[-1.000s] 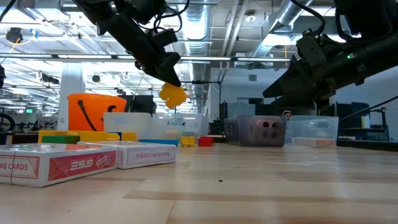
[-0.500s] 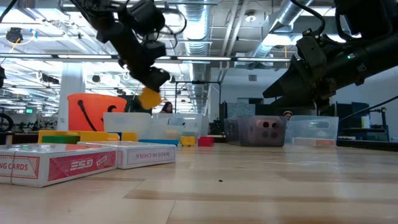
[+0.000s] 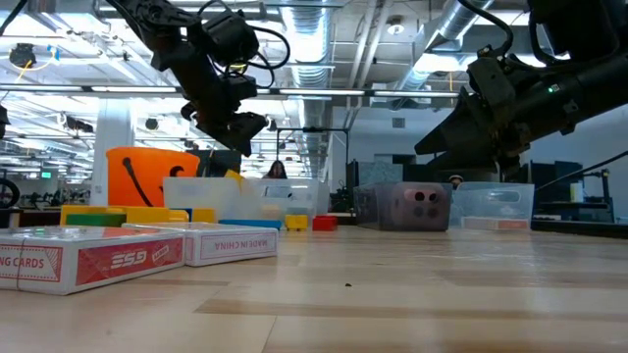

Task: Pick & Place Toys
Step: Put the large yellow game piece into the white bin

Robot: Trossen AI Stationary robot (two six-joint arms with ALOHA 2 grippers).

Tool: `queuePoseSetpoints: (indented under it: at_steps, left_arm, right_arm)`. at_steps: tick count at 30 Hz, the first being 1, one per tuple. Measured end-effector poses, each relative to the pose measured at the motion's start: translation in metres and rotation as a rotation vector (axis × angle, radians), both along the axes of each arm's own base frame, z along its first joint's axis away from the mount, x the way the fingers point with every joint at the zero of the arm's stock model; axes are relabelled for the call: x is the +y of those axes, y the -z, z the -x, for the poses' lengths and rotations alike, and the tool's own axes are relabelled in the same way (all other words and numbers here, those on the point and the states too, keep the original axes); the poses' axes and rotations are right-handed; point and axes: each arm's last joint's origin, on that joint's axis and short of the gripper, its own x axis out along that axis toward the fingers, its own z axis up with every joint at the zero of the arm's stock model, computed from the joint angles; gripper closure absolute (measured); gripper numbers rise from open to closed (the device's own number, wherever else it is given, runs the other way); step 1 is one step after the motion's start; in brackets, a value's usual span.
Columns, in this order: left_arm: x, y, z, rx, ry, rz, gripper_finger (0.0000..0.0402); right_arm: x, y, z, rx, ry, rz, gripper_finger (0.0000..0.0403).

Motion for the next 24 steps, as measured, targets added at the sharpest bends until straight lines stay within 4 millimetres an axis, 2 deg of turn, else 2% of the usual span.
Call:
queuePoseSetpoints:
  at_steps: [4, 10, 13, 16, 20, 24]
  left_arm:
    - [-0.001, 0.001, -0.002, -0.020, 0.059, 0.051, 0.0158]
    - [-0.017, -0.001, -0.018, -0.208, 0.536, 0.395, 0.0156]
    - [-0.034, -0.005, -0.026, -0.285, 0.738, 0.488, 0.0162]
    - [-0.055, -0.008, -0.033, -0.308, 0.849, 0.504, 0.0167]
    - [-0.082, -0.007, -0.037, -0.274, 0.938, 0.527, 0.0174]
    - [-0.111, -0.002, -0.034, -0.167, 1.031, 0.528, 0.0181]
  right_arm:
    - [0.000, 0.000, 0.000, 0.000, 0.000, 0.000, 0.0154]
    - [0.000, 0.000, 0.000, 0.000, 0.000, 0.000, 0.0154]
    - [0.000, 0.000, 0.000, 0.000, 0.000, 0.000, 0.0154]
    - [0.000, 0.000, 0.000, 0.000, 0.000, 0.000, 0.0154]
    - [0.000, 0.000, 0.000, 0.004, 0.000, 0.002, 0.0154]
    - [0.000, 0.002, 0.001, 0.020, 0.000, 0.008, 0.0154]
